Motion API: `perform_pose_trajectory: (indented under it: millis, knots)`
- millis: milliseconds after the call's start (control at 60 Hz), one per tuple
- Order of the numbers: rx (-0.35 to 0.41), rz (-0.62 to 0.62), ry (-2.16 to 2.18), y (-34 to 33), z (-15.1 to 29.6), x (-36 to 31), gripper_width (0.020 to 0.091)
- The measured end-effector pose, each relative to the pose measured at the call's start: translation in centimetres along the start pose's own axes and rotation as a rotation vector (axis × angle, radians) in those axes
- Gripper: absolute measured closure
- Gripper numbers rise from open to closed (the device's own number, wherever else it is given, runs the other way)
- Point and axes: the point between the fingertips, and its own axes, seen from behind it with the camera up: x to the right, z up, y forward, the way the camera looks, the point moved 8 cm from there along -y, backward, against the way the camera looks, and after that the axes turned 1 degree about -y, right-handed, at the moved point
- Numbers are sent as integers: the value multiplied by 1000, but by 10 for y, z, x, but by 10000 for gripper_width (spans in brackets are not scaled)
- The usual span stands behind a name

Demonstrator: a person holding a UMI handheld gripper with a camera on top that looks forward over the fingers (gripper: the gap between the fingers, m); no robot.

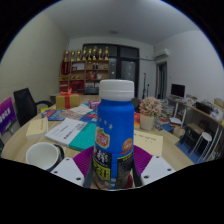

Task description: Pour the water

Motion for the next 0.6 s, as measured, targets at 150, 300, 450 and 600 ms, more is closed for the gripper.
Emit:
perform_pose_trajectory:
  millis: [150,300,450,600]
  knots:
    - [-25,8,46,-1,-3,3,446]
    - [-116,49,138,-15,-12,8,261]
    - [-106,32,134,-66,1,-3,268]
    - [-81,16,129,-144,21,-15,269]
